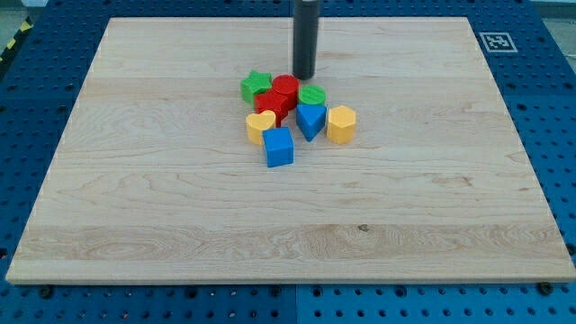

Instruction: Move the green star to the left of the yellow heart

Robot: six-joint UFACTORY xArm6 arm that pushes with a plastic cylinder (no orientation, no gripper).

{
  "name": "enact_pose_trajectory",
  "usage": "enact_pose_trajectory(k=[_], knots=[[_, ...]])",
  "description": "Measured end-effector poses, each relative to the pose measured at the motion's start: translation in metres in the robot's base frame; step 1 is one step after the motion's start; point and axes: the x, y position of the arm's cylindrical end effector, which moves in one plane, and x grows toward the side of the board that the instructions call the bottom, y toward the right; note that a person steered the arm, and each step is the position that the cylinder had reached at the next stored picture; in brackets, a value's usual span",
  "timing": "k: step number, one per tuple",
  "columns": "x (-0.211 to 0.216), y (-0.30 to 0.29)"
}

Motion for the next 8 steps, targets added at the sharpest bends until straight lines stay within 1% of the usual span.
enact_pose_trajectory(k=[1, 2, 4, 5, 7, 8], knots=[[-0.003, -0.057], [0.006, -0.098], [0.036, -0.099], [0.027, -0.107], [-0.029, -0.063], [-0.03, -0.034]])
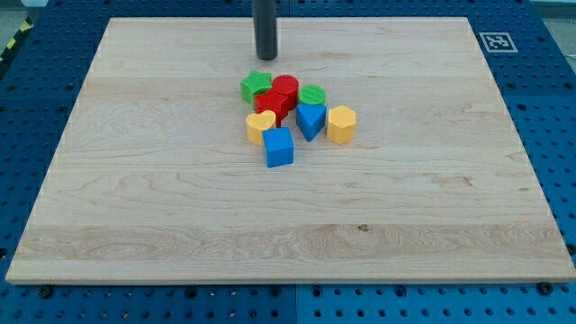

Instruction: Move the green star to the left of the yellow heart

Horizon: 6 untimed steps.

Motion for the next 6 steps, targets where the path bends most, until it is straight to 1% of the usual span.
enact_pose_trajectory(k=[1, 2, 3, 4, 5, 6], knots=[[0.03, 0.0], [0.06, -0.011], [0.073, -0.031], [0.072, -0.045], [0.089, -0.047], [0.117, -0.047]])
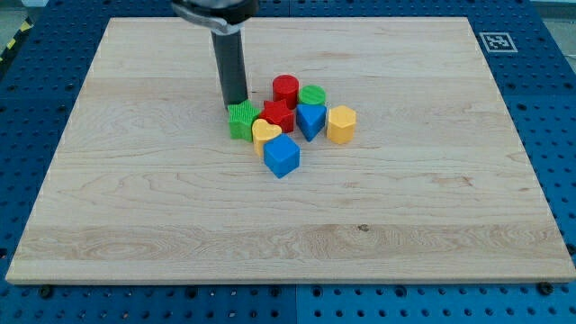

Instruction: Move the green star to the left of the yellow heart

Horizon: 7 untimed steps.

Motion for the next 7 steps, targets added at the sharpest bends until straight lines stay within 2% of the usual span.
enact_pose_trajectory(k=[2, 4, 6, 7], knots=[[0.019, -0.001], [0.056, -0.028], [0.065, 0.016], [0.092, 0.015]])
